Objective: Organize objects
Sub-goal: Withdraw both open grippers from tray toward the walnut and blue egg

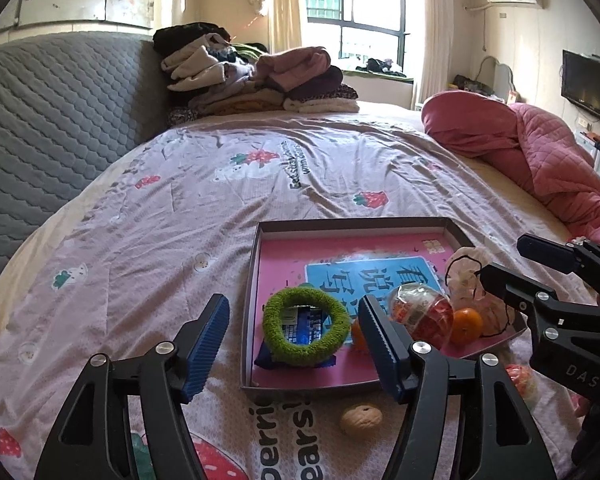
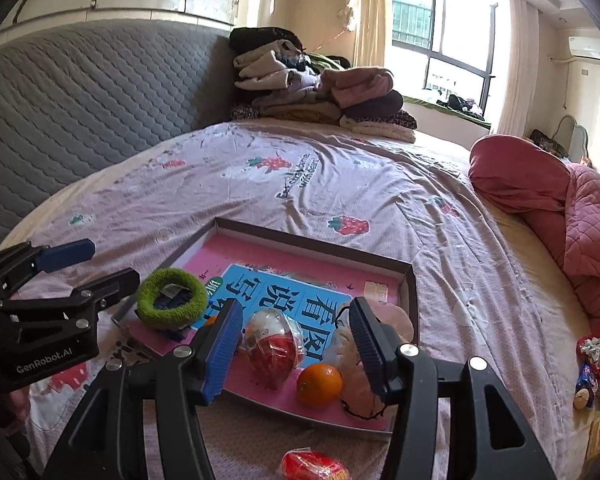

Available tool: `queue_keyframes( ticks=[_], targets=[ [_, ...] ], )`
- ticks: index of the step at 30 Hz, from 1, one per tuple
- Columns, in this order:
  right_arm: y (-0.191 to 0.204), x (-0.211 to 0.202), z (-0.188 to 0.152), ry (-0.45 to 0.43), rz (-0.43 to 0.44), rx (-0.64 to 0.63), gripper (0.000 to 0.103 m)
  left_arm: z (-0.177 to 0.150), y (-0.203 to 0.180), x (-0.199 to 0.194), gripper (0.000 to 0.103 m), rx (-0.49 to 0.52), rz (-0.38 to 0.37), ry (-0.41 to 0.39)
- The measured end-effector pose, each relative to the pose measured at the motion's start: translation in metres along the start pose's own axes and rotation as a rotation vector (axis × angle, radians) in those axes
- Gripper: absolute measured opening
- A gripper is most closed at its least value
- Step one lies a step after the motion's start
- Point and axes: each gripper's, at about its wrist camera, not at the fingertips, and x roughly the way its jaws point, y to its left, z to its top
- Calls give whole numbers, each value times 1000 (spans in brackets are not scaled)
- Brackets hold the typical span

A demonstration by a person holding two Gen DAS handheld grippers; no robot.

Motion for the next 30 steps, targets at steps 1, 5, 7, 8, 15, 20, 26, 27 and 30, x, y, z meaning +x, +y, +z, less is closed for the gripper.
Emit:
queue_keyframes(
  ticks=[1,5,7,8,15,20,26,27,30],
  targets=[
    [0,-3,0,-5,1,-1,60,0,0,-2,70,1,2,-3],
    [1,-16,1,-23,2,7,62,0,-1,-13,71,-3,-11,-16],
    [0,-23,1,-35,10,18,62,1,-3,-20,71,1,-13,-25],
    [-1,-27,2,-39,11,21,63,2,-3,-23,71,2,-15,-29],
    [-7,-50,-7,-46,3,34,63,-2,-15,-47,72,21,-42,-57],
    [-10,-61,-16,-41,-5,48,63,-8,-23,-56,72,34,-55,-56],
    [-11,-71,-29,-30,-9,49,63,-20,-27,-64,72,54,-56,-49],
    [-10,-73,-33,-26,-10,47,63,-22,-27,-65,72,59,-58,-48],
    [-10,-75,-42,-13,-14,46,63,-28,-26,-67,72,66,-58,-42]
  ],
)
